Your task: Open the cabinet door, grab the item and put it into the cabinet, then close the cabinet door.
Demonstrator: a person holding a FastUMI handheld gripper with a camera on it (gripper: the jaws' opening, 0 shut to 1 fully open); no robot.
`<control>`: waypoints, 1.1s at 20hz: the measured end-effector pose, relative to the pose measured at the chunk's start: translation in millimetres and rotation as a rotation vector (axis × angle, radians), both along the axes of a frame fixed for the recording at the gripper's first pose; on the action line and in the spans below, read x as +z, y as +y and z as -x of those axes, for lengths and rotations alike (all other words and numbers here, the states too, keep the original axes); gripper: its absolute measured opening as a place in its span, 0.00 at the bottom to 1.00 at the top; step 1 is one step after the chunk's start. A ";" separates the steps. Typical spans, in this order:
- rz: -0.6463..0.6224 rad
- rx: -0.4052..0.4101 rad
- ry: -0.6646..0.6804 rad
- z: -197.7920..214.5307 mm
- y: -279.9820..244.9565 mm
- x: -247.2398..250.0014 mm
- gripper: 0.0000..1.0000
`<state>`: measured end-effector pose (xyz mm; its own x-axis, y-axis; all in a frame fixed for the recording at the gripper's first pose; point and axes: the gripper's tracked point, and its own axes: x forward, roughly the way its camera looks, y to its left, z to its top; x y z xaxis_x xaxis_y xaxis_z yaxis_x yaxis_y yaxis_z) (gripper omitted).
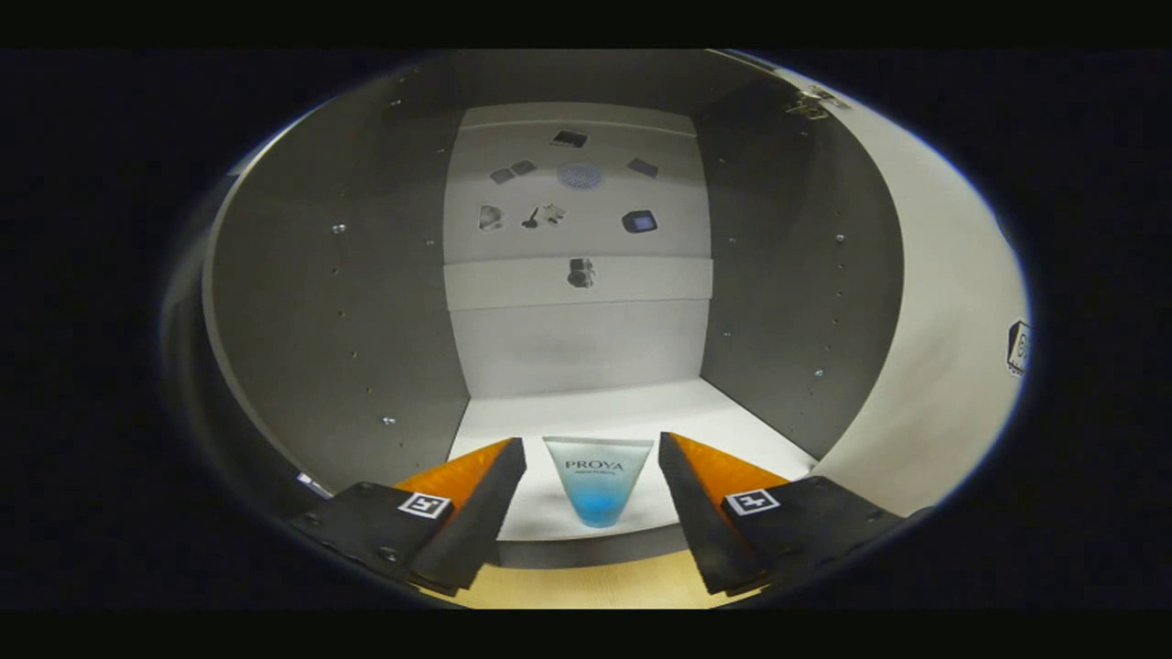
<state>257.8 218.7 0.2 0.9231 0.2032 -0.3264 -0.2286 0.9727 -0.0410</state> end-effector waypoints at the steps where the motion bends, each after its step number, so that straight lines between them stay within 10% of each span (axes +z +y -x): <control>1: 0.003 0.001 -0.015 5.6 -1.6 4.3 0.96; 22: -0.011 -0.100 -0.197 271.1 -175.4 33.1 0.98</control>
<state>-13.3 43.3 33.3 0.9845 0.1097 -0.1365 -0.1194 0.9908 -0.0644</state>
